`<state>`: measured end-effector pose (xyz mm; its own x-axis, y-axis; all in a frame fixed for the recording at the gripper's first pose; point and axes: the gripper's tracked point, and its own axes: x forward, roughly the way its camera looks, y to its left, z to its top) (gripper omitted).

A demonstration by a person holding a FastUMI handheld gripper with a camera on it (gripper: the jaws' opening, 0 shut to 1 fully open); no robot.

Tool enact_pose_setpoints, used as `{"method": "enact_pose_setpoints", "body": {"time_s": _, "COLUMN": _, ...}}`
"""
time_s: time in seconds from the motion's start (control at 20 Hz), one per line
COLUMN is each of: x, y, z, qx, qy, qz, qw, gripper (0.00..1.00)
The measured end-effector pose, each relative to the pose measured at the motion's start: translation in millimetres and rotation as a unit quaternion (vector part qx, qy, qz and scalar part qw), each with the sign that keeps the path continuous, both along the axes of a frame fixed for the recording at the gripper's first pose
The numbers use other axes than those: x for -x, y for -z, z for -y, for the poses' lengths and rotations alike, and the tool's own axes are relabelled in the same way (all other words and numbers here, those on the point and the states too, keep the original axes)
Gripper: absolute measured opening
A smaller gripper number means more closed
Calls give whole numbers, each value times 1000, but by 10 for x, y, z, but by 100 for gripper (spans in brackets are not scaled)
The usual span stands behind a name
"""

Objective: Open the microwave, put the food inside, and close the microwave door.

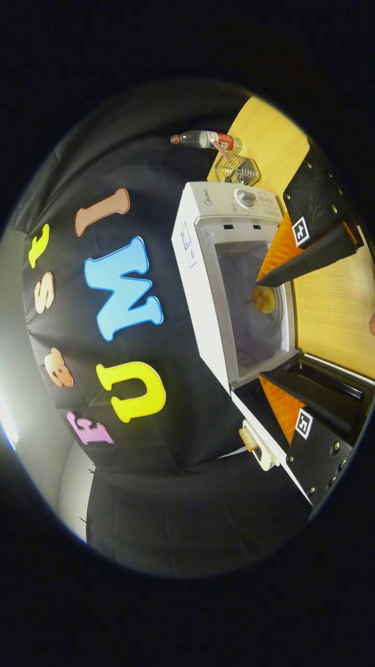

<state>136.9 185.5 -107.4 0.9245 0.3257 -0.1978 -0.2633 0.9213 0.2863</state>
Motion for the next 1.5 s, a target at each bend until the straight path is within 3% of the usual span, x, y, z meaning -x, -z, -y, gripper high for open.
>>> {"method": "enact_pose_setpoints", "body": {"time_s": 0.35, "x": 688, "y": -277, "z": -188, "qx": 25, "qy": -36, "qz": 27, "qw": 999, "gripper": 97}}
{"method": "enact_pose_setpoints", "body": {"time_s": 0.8, "x": 1433, "y": -567, "z": -980, "qx": 23, "qy": -137, "qz": 53, "qw": 989, "gripper": 97}}
{"method": "enact_pose_setpoints", "body": {"time_s": 1.2, "x": 2009, "y": -656, "z": -1765, "qx": 10, "qy": -236, "qz": 65, "qw": 970, "gripper": 97}}
{"method": "enact_pose_setpoints", "body": {"time_s": 1.5, "x": 2303, "y": -382, "z": -2186, "qx": 13, "qy": -296, "qz": 40, "qw": 954, "gripper": 97}}
